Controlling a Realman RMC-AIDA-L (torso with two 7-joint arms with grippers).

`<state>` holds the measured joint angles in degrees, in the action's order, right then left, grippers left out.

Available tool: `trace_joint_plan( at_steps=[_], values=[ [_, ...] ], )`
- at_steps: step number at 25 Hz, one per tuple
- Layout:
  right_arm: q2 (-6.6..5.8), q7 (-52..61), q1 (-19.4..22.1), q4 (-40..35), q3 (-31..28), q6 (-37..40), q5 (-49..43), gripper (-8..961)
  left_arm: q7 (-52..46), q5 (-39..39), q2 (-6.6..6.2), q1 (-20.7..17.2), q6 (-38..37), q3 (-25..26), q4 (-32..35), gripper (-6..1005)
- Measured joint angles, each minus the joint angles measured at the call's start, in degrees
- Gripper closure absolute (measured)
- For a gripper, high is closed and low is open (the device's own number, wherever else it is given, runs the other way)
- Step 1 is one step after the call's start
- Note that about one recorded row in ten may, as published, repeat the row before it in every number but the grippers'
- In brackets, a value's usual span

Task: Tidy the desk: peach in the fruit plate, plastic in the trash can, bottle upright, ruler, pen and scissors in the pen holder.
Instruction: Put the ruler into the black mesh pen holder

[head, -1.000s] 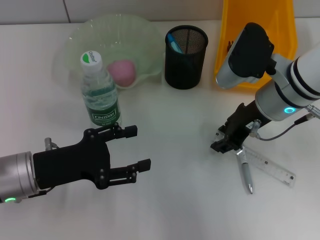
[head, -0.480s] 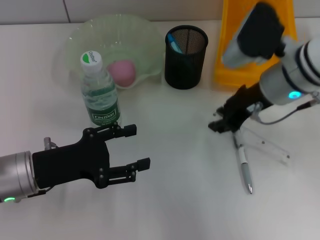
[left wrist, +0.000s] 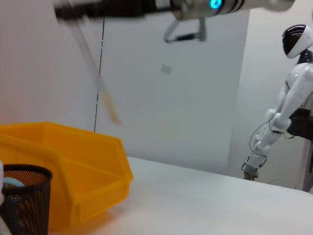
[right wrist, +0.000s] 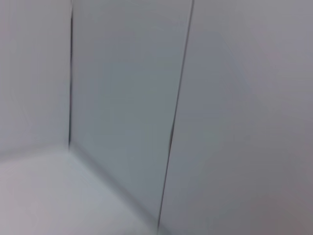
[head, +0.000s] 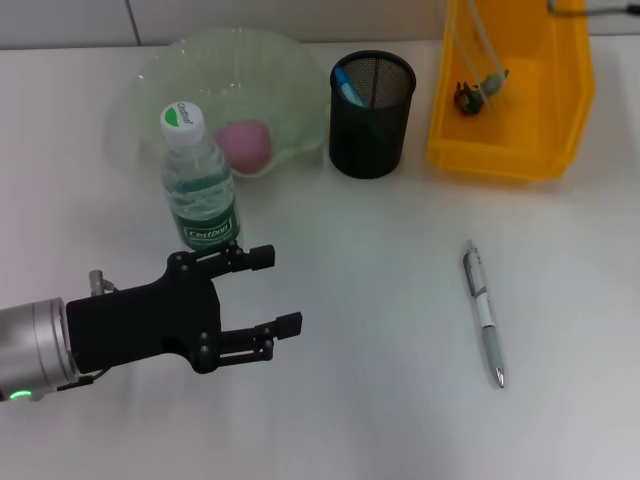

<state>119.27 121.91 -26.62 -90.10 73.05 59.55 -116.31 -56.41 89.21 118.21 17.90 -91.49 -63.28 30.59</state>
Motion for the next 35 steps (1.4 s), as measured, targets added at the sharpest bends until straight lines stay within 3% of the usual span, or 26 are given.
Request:
trace_joint_plan(
  at_steps=[3,6,7,8,12,21,35],
  values=[
    [0.02,-16.4,-0.1,9.1,0.5,-6.7,15.4,570,0.0,0.0,0.0,0.0,0.0,0.0,0.0,197],
    [0.09,-33.8,-2.0,20.1,0.6,-8.1,31.1,570,-0.1,0.0,0.08,0.2,0.0,0.0,0.0,197],
    [0.17,-46.3,-3.3,27.5,1.0,-7.8,41.2,570,-0.1,0.0,0.08,0.2,0.1,0.0,0.0,197],
    [0.17,-46.3,-3.3,27.5,1.0,-7.8,41.2,570,-0.1,0.0,0.08,0.2,0.1,0.0,0.0,197],
    [0.25,-69.5,-6.5,42.7,3.8,-6.9,59.0,571,-0.5,0.0,0.01,0.2,0.1,0.0,0.0,197],
    [0.26,-83.7,-12.5,62.1,3.9,-2.6,70.9,571,-1.6,-0.1,-0.04,0.2,0.2,0.5,0.4,197],
    [0.36,-84.6,-15.5,69.2,3.7,-2.4,72.4,562,-1.2,-0.1,-0.02,0.2,0.2,0.5,0.4,197]
  ],
)
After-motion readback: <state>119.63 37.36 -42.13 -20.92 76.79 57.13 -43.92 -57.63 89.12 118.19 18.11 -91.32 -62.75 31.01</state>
